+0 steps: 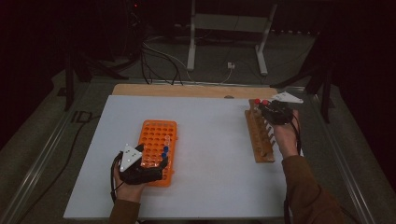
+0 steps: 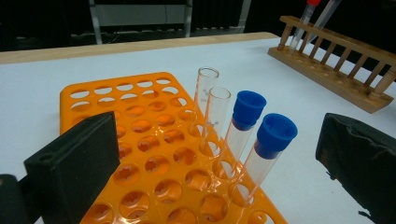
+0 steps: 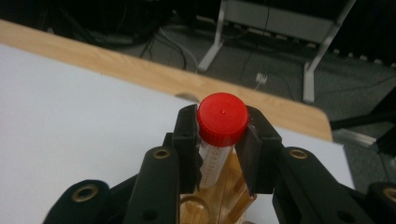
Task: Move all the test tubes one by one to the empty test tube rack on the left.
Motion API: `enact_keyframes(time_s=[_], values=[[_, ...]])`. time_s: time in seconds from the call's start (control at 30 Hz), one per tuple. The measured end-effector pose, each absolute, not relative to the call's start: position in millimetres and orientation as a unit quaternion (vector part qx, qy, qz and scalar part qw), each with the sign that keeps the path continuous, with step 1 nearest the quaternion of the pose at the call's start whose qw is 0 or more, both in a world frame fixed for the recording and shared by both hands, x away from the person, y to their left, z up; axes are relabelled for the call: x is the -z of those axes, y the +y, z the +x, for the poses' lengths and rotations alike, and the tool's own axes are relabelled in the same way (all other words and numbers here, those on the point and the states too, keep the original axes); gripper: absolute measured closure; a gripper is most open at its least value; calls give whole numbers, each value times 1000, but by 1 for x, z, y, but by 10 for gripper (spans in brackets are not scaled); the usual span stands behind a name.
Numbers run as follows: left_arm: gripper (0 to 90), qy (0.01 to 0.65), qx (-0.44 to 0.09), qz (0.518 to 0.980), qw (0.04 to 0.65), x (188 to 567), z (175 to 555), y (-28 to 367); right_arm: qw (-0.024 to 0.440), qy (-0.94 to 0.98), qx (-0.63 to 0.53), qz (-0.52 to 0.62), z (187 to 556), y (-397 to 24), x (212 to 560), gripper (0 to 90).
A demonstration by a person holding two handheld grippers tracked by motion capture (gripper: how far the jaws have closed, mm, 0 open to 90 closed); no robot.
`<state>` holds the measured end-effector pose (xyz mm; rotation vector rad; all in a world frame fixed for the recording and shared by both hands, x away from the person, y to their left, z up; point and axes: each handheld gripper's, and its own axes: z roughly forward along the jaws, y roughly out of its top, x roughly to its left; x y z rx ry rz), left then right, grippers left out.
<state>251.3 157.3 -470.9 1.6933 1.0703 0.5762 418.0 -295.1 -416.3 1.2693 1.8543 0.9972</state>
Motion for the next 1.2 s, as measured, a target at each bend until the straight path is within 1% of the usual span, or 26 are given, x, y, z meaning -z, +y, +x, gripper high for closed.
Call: enact_keyframes(time_s=[0.17, 0.33, 0.5, 0.63, 0.7, 0.83, 1.2], values=[[4, 435, -244, 704, 505, 469, 249, 156, 343, 699, -403, 481, 409, -297, 401, 708], [4, 426, -250, 706, 507, 465, 245, 153, 336, 695, -426, 472, 399, -300, 390, 708], [6, 412, -274, 703, 510, 457, 241, 148, 333, 704, -430, 456, 387, -296, 386, 708], [9, 401, -277, 704, 517, 450, 240, 141, 325, 714, -436, 440, 377, -287, 385, 708], [9, 394, -277, 706, 519, 447, 240, 137, 314, 718, -443, 435, 373, -281, 385, 708], [27, 389, -295, 710, 507, 442, 240, 127, 288, 733, -451, 420, 362, -264, 391, 708], [49, 360, -294, 719, 517, 437, 240, 93, 217, 767, -462, 389, 336, -220, 416, 707]])
